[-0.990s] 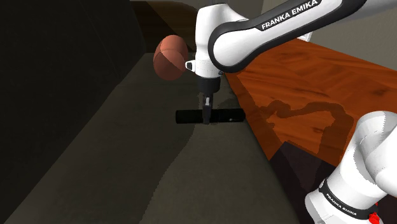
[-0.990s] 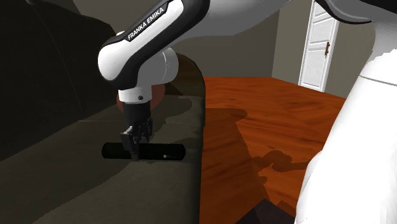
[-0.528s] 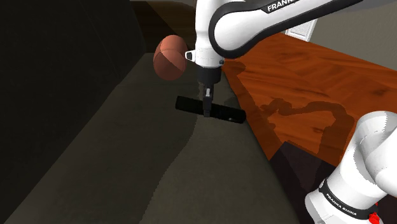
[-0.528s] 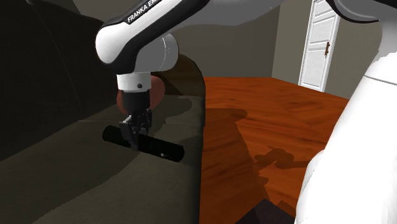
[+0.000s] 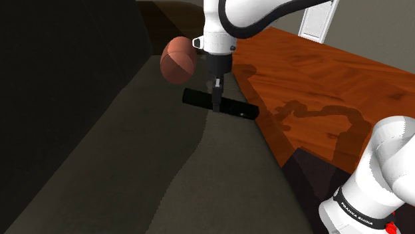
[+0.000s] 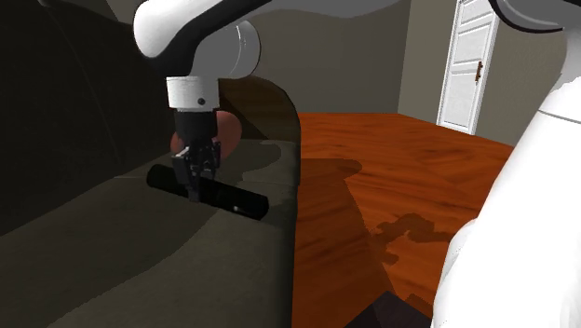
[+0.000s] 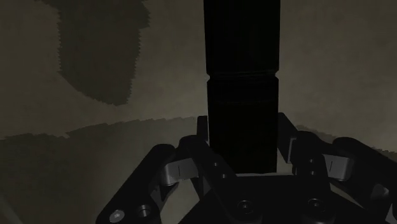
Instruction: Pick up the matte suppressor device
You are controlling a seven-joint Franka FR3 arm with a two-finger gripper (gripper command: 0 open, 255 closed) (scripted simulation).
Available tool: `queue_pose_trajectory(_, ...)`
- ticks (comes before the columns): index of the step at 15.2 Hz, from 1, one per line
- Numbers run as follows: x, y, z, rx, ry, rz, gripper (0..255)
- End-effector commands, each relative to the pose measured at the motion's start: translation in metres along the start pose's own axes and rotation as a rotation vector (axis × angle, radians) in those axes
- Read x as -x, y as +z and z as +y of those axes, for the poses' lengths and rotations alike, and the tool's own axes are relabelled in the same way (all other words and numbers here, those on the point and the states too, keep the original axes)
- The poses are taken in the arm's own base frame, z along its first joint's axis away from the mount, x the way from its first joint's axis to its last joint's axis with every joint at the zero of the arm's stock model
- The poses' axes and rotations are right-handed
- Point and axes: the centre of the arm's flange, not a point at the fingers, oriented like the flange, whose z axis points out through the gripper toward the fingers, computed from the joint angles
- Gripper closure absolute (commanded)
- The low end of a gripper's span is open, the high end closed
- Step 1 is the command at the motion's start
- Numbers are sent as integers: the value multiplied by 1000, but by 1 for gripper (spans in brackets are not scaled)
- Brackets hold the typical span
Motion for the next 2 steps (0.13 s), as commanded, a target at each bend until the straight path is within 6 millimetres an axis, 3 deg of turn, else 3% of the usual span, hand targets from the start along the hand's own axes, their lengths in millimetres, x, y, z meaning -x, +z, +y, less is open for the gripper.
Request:
queue_pose_trajectory(1,0,-6,-1,0,0,0,255)
queue_pose_trajectory(2,0,-6,-1,0,0,0,255)
